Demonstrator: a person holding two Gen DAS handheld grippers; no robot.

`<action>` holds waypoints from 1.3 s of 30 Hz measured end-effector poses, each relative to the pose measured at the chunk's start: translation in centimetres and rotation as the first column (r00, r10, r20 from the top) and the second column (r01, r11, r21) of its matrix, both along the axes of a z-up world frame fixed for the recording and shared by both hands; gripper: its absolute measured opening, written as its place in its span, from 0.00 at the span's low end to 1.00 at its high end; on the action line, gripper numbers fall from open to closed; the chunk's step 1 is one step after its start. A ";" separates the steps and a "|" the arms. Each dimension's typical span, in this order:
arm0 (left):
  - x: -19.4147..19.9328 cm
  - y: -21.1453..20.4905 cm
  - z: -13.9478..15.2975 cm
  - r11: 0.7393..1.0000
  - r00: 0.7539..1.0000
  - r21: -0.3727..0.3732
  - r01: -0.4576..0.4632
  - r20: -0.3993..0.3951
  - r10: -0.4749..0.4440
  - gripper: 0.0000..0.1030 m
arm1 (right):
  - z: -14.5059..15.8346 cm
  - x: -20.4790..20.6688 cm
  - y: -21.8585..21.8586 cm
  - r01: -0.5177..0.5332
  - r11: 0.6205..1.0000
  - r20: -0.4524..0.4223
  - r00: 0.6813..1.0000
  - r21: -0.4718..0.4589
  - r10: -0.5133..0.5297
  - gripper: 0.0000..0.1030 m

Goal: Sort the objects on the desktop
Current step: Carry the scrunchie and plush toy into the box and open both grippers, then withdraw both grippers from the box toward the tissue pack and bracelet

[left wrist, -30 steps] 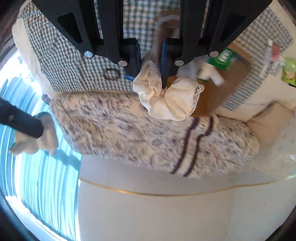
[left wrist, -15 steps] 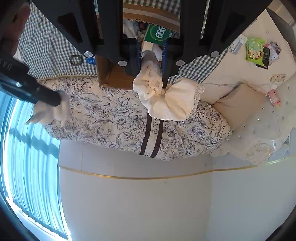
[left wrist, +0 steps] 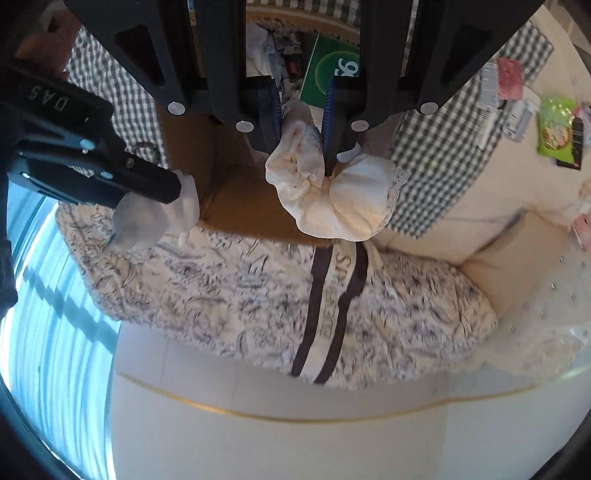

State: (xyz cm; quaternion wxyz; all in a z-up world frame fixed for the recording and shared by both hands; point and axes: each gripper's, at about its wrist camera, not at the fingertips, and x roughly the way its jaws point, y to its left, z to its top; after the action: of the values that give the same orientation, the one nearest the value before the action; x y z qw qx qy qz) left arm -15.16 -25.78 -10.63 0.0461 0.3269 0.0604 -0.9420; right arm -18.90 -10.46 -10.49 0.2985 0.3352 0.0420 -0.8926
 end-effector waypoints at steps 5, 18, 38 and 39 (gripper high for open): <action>-2.6 -0.4 -2.9 1.000 0.998 0.011 0.008 0.065 -0.009 0.17 | -3.6 -3.0 -0.6 0.011 0.998 0.073 0.997 0.057 -0.015 0.47; -5.4 -0.2 -7.3 0.999 0.989 0.040 0.030 0.147 -0.035 0.50 | -6.3 -5.0 0.3 0.039 0.998 0.095 0.995 0.043 -0.043 0.58; 2.7 4.3 3.9 1.000 0.995 0.011 0.024 -0.101 -0.023 0.79 | 8.7 4.5 10.5 0.163 0.975 -0.166 0.968 -0.149 -0.187 0.76; 3.6 4.9 4.5 1.000 0.992 0.000 0.030 -0.126 -0.030 0.80 | 9.5 5.2 11.2 0.168 0.976 -0.183 0.964 -0.141 -0.193 0.77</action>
State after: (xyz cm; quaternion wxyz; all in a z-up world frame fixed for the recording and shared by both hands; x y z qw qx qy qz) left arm -11.57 -20.89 -6.17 0.0278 0.2676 0.0590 -0.9613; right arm -13.65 0.73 -1.00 0.2305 0.2291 -0.0155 -0.9456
